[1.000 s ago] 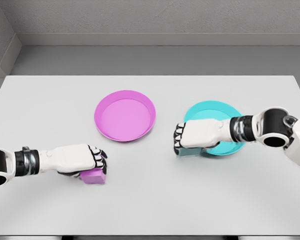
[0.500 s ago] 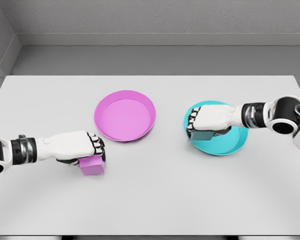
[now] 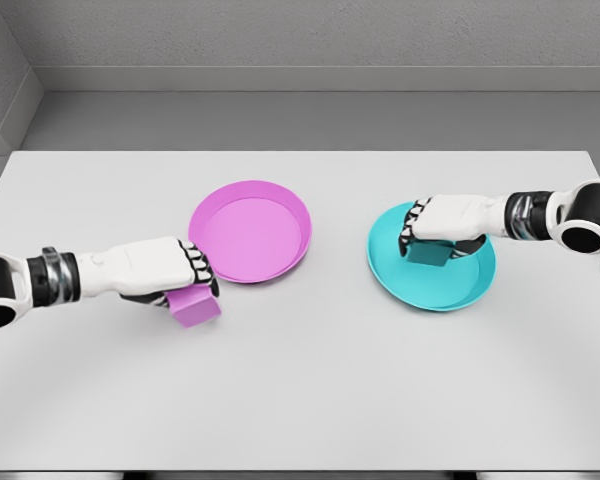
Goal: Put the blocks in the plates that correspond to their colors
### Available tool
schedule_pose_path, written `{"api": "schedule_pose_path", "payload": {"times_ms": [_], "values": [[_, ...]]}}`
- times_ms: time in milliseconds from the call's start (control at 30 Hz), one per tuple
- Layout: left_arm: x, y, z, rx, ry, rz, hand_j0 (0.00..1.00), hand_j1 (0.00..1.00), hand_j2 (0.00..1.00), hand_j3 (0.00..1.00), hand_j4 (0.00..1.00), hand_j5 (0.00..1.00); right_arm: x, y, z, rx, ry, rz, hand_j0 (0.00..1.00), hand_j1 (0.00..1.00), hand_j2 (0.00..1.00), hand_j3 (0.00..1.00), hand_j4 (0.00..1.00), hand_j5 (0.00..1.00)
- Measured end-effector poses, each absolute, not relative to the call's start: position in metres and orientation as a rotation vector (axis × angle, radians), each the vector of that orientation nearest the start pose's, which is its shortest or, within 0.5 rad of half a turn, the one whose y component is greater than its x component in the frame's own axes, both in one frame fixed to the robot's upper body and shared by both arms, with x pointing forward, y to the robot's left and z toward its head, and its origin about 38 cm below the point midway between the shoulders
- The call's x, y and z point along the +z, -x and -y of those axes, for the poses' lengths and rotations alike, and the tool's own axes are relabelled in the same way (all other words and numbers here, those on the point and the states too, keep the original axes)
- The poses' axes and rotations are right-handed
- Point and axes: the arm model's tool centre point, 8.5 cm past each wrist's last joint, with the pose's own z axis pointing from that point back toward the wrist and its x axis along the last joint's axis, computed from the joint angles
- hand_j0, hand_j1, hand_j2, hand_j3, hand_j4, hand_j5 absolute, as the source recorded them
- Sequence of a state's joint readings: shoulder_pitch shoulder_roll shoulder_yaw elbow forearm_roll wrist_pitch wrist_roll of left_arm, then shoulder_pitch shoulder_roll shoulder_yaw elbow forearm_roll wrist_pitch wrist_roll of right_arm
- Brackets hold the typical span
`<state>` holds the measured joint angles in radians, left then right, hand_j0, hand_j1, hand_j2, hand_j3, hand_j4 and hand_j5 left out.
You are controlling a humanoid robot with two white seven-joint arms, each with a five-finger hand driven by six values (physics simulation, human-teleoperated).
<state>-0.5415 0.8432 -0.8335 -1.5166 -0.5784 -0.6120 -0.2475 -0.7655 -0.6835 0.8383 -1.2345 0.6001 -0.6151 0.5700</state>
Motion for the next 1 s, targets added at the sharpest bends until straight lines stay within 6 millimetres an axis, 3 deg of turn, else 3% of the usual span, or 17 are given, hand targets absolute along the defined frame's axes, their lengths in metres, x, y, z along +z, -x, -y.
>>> {"api": "schedule_pose_path", "payload": {"times_ms": [300, 400, 767, 900, 1000], "values": [[0.142, -0.398, -0.254, 2.962, 0.409, -1.98, 0.62, 0.62, 0.62, 0.62, 0.62, 0.62, 0.145, -0.466, 0.283, 2.285, 0.368, 1.067, 0.7, 0.7, 0.7, 0.7, 0.7, 0.7], [0.147, -0.404, -0.251, 2.947, 0.425, -1.988, 0.62, 0.62, 0.62, 0.62, 0.62, 0.62, 0.143, -0.466, 0.284, 2.28, 0.363, 1.066, 0.99, 0.99, 0.99, 0.99, 0.99, 0.99], [0.156, -0.429, -0.236, 2.919, 0.465, -2.025, 0.62, 0.62, 0.62, 0.62, 0.62, 0.62, 0.151, -0.469, 0.289, 2.243, 0.386, 1.098, 1.0, 1.0, 1.0, 1.0, 1.0, 1.0], [0.161, -0.442, -0.231, 2.912, 0.492, -2.038, 0.62, 0.62, 0.62, 0.62, 0.62, 0.62, 0.15, -0.463, 0.316, 2.15, 0.408, 1.112, 1.0, 1.0, 1.0, 1.0, 1.0, 1.0], [0.165, -0.451, -0.228, 2.906, 0.51, -2.049, 0.62, 0.62, 0.62, 0.62, 0.62, 0.62, 0.176, -0.468, 0.339, 2.049, 0.482, 1.175, 1.0, 1.0, 1.0, 1.0, 1.0, 1.0]]}}
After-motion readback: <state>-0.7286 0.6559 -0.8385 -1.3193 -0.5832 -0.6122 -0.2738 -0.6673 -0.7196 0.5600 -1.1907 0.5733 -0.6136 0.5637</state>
